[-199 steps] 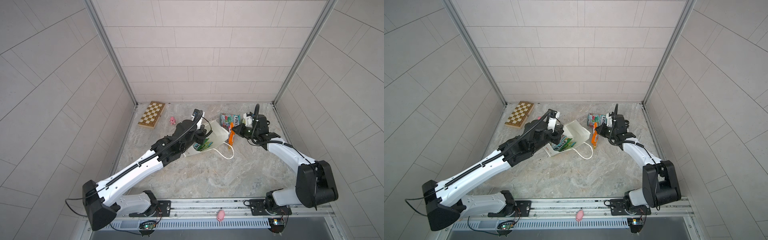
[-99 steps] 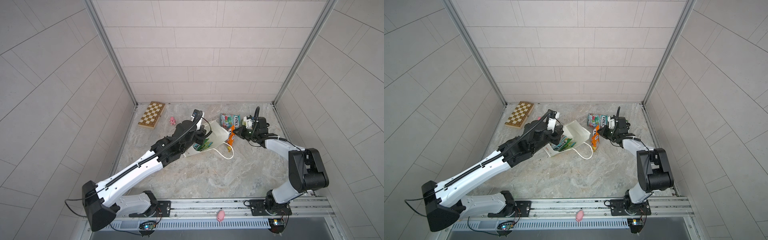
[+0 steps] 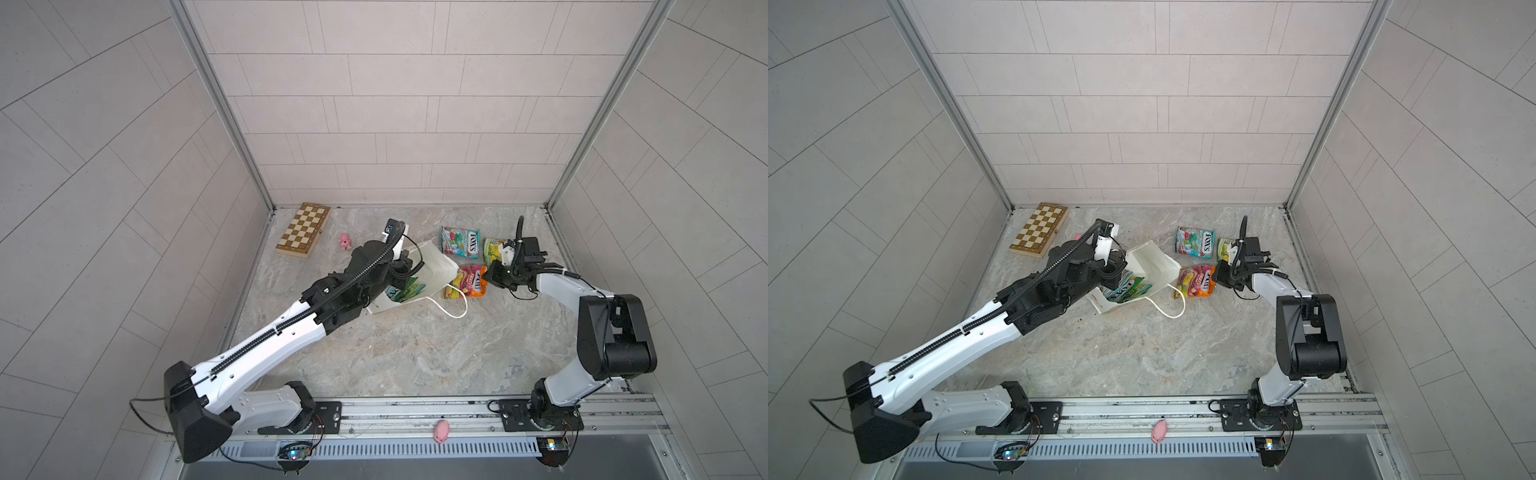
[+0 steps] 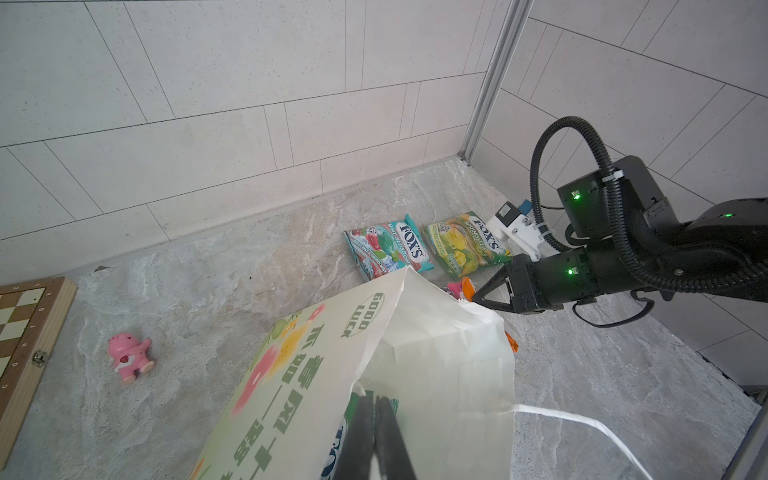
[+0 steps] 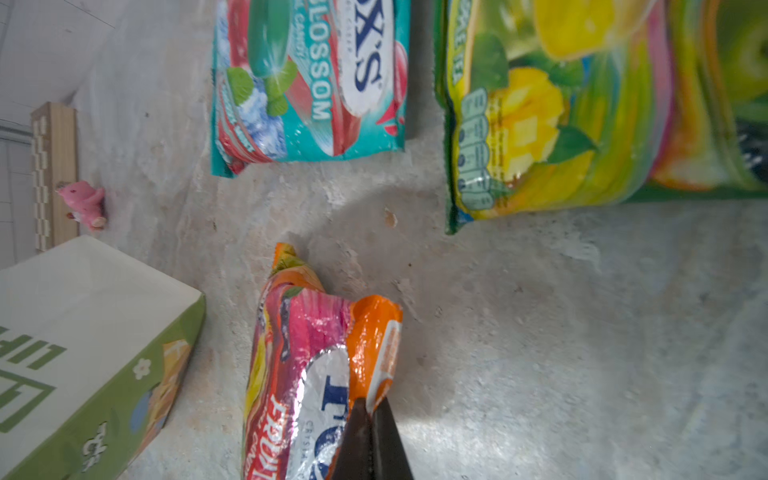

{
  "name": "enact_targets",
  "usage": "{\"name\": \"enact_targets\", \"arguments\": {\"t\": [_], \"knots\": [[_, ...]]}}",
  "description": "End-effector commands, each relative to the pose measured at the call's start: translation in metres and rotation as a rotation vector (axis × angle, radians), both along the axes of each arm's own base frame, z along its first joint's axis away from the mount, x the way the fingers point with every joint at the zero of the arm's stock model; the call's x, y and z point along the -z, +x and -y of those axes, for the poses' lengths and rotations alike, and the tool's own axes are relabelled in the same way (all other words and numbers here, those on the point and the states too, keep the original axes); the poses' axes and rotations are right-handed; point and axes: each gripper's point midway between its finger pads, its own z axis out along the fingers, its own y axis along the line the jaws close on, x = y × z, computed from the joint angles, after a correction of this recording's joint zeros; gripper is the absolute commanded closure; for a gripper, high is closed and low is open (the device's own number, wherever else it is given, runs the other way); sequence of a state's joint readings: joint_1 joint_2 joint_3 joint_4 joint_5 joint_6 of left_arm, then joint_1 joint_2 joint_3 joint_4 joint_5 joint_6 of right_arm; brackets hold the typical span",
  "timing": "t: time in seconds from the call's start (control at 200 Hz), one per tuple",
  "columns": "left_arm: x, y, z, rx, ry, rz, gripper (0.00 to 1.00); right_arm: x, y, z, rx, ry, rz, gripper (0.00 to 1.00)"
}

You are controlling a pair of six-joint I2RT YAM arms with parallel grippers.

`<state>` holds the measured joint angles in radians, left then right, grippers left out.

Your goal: Take the snacks out of the paper bag

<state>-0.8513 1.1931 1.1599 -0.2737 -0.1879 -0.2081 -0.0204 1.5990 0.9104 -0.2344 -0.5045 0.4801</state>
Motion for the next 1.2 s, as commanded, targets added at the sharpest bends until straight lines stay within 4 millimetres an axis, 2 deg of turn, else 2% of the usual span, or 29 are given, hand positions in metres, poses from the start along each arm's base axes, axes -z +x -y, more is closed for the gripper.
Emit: {"name": "enact_targets", "arguments": {"t": [0.0,0.06,0.145,0.255,0.405,0.505,0.661,0.866,1.196], "knots": [[-0.003,-0.002,-0.001,0.003,0.000,0.018,1.00,0.016,-0.011,0.003,-0.016,-0.038,-0.061,1.00],[-0.003,-0.002,-0.001,0.003,0.001,0.018,1.00,0.018,-0.009,0.000,-0.025,-0.018,-0.065,0.95],[-0.004,-0.003,-0.001,0.005,0.002,0.020,1.00,0.018,-0.008,-0.003,-0.030,-0.019,-0.066,0.77],[-0.005,-0.001,-0.005,-0.010,0.010,0.032,1.00,0.012,-0.009,0.008,-0.004,-0.089,-0.055,0.63],[-0.010,0.000,-0.014,-0.040,0.027,0.057,1.00,-0.010,-0.016,0.022,0.033,-0.192,-0.010,0.59],[-0.013,0.001,-0.019,-0.059,0.046,0.076,1.00,-0.027,-0.022,0.018,0.016,-0.195,0.028,0.58],[-0.022,0.002,-0.034,-0.098,0.093,0.107,1.00,-0.042,-0.031,-0.018,-0.082,-0.089,0.059,0.58],[-0.030,0.003,-0.041,-0.068,0.077,0.113,1.00,-0.036,-0.043,-0.078,-0.166,-0.003,0.066,0.60],[-0.033,0.029,-0.044,-0.010,0.040,0.064,1.00,-0.031,-0.033,-0.168,-0.129,0.172,0.157,0.64]]}}
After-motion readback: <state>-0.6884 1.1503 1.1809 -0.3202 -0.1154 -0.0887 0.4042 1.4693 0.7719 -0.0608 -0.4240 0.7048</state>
